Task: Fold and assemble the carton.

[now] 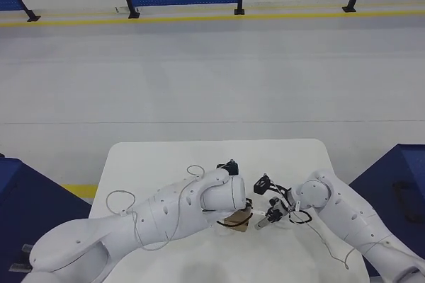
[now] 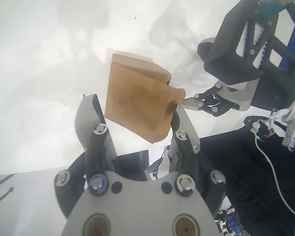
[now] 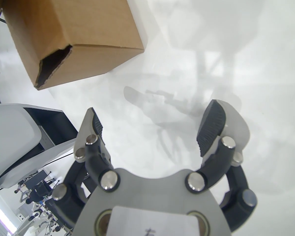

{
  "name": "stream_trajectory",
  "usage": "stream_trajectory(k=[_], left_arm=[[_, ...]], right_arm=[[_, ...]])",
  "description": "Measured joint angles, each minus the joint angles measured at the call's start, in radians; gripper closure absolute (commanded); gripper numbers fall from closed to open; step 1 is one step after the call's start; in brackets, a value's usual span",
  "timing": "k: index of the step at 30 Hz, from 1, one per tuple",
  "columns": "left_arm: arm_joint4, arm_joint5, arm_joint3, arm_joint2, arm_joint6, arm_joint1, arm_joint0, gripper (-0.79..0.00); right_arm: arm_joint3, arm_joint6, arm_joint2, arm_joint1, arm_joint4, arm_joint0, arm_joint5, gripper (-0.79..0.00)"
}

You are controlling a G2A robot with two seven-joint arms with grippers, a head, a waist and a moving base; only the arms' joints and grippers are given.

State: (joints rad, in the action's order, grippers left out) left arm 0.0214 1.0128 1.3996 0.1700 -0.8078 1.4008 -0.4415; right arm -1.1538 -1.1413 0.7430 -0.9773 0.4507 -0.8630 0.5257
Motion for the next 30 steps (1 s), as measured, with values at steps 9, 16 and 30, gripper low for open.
stream_trajectory(k=[9, 16, 30], left_arm=[[0.144, 0.0, -0.074, 0.0, -0.001, 0.073, -0.061, -0.36], [0.234, 0.0, -0.156, 0.0, -0.001, 0.135, -0.085, -0.354], [0.293, 0.0, -0.194, 0.0, -0.001, 0.202, -0.086, -0.366]], right_arm=[[0.005, -0.008, 0.006, -0.002, -0.019, 0.016, 0.003, -0.785], [0.006, -0.014, 0.014, 0.0, -0.026, 0.018, 0.003, -0.785], [0.032, -0.027, 0.016, -0.003, -0.039, 0.042, 0.016, -0.785]])
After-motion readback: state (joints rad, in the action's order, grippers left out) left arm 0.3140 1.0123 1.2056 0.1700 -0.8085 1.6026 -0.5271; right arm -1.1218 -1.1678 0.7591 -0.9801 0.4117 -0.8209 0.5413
